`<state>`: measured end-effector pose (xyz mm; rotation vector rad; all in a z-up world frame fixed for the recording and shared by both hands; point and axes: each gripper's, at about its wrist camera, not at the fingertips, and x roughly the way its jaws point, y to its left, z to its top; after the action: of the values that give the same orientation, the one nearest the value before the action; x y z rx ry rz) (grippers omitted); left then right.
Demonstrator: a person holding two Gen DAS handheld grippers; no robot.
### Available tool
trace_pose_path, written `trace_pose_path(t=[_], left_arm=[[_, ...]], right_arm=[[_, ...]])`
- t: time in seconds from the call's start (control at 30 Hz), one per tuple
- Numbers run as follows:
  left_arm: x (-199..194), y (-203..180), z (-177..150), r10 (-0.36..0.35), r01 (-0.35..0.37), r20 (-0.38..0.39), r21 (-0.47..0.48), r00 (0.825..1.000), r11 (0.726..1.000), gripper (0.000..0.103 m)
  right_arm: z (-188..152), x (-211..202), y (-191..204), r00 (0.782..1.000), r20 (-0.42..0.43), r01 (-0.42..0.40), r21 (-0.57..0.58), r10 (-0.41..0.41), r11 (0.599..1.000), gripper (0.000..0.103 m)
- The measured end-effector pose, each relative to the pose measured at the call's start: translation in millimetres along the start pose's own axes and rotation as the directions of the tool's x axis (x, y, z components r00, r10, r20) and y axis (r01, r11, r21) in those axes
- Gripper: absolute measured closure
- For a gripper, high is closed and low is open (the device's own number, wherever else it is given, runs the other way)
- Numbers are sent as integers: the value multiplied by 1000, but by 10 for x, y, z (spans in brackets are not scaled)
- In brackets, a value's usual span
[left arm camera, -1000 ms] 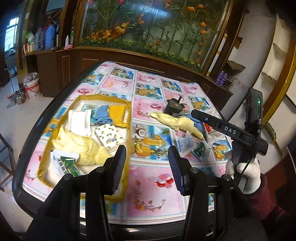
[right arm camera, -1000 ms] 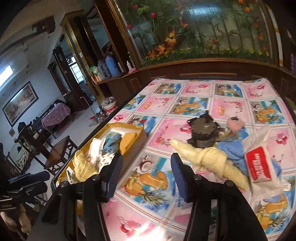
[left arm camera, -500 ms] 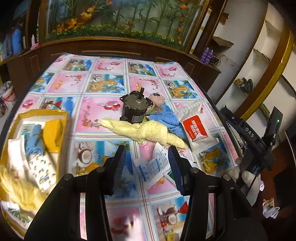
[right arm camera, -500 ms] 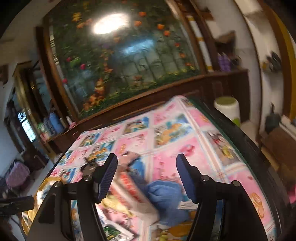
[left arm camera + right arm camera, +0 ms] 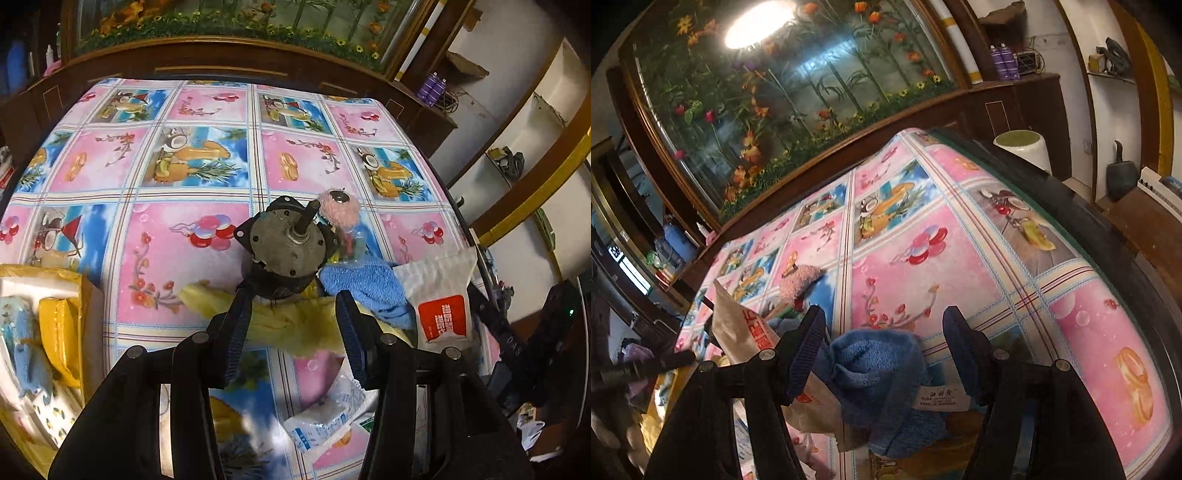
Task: Organize soft objects
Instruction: 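Move both tools back to the pile and lower the left tool onto the white desiccant packet, then grasp the white desiccant packet with the left tool while the right tool grasps the green-label packet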
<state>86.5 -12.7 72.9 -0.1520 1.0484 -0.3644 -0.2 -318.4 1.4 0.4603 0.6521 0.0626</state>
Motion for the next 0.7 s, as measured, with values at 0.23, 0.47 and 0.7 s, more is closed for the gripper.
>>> trace_pose_path(t=[0.23, 0.47, 0.7], left_arm=[[412, -331, -299, 28, -27, -4, 169, 1000, 985, 41], [84, -396, -1099, 155, -102, -146, 320, 977, 942, 55], [-1107, 64, -1248, 15, -29, 116, 116, 993, 993, 52]], right_arm=[[-2, -265, 108, 996, 83, 30, -48, -26, 998, 37], [1, -515, 142, 972, 209, 121, -75, -103, 990, 36], [4, -762, 432, 984, 158, 109, -192, -79, 975, 36]])
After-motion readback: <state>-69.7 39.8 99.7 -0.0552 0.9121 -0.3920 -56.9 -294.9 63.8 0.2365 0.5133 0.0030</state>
